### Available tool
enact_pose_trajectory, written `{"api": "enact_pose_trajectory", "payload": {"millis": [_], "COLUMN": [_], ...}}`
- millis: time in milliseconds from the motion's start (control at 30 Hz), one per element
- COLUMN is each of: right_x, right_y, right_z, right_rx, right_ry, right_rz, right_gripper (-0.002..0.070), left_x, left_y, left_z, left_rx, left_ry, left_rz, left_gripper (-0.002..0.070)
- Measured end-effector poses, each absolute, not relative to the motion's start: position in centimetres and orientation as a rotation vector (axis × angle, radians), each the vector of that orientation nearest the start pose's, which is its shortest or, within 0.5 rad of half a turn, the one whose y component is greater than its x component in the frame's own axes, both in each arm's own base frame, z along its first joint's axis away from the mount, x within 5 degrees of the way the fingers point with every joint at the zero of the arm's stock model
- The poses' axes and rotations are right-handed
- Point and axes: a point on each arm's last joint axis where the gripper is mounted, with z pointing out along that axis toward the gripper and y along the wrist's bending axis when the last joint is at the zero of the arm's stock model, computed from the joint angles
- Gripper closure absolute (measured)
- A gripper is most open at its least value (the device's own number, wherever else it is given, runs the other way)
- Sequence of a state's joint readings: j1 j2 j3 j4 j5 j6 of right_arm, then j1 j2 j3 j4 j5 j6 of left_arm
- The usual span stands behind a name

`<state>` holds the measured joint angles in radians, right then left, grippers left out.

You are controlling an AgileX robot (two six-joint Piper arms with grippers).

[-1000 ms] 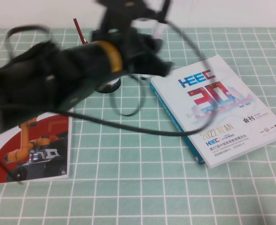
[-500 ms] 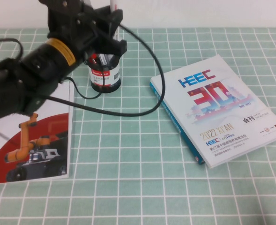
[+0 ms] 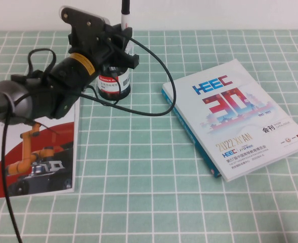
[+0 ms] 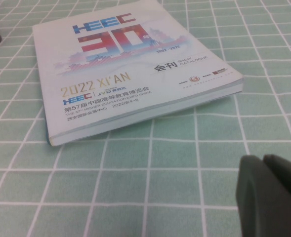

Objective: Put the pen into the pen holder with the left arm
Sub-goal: Place the pen onto the pen holder

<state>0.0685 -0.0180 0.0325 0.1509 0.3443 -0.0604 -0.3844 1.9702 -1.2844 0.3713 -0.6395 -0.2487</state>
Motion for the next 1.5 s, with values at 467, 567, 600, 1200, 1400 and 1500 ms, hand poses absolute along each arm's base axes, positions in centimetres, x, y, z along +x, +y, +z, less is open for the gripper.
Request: {"api": "enact_pose_trajectory", "payload": {"millis": [467,567,600,1200,1400,1500], "right_x": [5.3,5.3,5.3,5.3,5.3,5.3], "right_y": [0.8,0.8,0.8,0.8,0.8,0.8], "right_z": [17.3,17.3,17.3,17.3,17.3,17.3], "right_rx": [-0.023,-0.023,-0.023,-0.023,-0.023,-0.023], "right_ry": [1.841,1.841,1.841,1.841,1.841,1.841], "right_rz": [0.152,0.152,0.152,0.152,0.152,0.152], "right_gripper": [0.0698,0.0698,0.0698,0.0698,0.0698,0.0698], "left_x": [42.7,42.9,43.1,44.4,44.4,44.4], "left_y": [-18.3,-18.3,-18.4,-18.7,-18.7,-18.8], "left_z": [23.3,23.0,23.0,21.9,21.8,21.6], "left_rx": [0.427,0.43,0.429,0.433,0.432,0.433], "left_ry": [1.524,1.525,1.523,1.581,1.583,1.586], "left_rz": [-0.39,-0.382,-0.381,-0.361,-0.362,-0.362], "left_gripper": [0.0557,0.0557,0.0557,0.0556,0.0552,0.0552]}}
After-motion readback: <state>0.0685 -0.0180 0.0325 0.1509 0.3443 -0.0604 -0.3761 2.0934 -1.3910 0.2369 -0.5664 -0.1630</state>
